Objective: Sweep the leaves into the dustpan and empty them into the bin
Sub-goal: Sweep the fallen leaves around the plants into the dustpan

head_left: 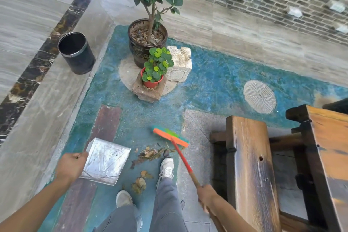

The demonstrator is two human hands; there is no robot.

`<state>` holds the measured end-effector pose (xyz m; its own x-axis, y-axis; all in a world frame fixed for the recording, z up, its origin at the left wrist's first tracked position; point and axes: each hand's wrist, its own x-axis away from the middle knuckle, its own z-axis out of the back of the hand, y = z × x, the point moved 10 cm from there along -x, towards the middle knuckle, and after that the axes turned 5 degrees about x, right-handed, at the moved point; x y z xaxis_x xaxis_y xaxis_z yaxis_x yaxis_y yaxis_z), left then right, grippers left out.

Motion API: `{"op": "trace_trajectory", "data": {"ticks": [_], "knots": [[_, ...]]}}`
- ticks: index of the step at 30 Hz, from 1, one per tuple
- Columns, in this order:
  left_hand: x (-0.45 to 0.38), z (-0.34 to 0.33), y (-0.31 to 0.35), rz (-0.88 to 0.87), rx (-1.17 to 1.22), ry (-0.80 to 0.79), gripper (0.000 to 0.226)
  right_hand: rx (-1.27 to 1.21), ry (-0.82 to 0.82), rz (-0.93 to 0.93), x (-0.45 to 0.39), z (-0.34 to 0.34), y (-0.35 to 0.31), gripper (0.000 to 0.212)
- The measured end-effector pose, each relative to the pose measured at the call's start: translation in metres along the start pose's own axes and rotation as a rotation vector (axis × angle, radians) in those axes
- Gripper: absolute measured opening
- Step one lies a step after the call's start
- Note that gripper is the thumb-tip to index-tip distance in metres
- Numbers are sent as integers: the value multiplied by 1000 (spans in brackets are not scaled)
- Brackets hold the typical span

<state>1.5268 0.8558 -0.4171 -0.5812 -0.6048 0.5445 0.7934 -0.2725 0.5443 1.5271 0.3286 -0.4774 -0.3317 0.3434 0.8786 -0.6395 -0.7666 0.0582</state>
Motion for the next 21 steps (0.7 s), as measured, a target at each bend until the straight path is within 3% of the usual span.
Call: {"op": "trace_trajectory", "data": {"ticks": [6,10,14,18,21], "knots": [[0,14,-39,10,22,-3,43,-155,37,-13,-12,28,-35,24],[3,16,-70,7,10,-17,46,-57,12,-23,-7,16,-58,37],[5,23,-97,9,-4,-19,48,111,-122,127,9,-41,-86,27],[9,24,-107,25,-17,-42,45,218,-230,72,38,-101,-67,22],[17,21,-99,29,1,-44,36,372,-332,154,71,-127,-66,31]]}}
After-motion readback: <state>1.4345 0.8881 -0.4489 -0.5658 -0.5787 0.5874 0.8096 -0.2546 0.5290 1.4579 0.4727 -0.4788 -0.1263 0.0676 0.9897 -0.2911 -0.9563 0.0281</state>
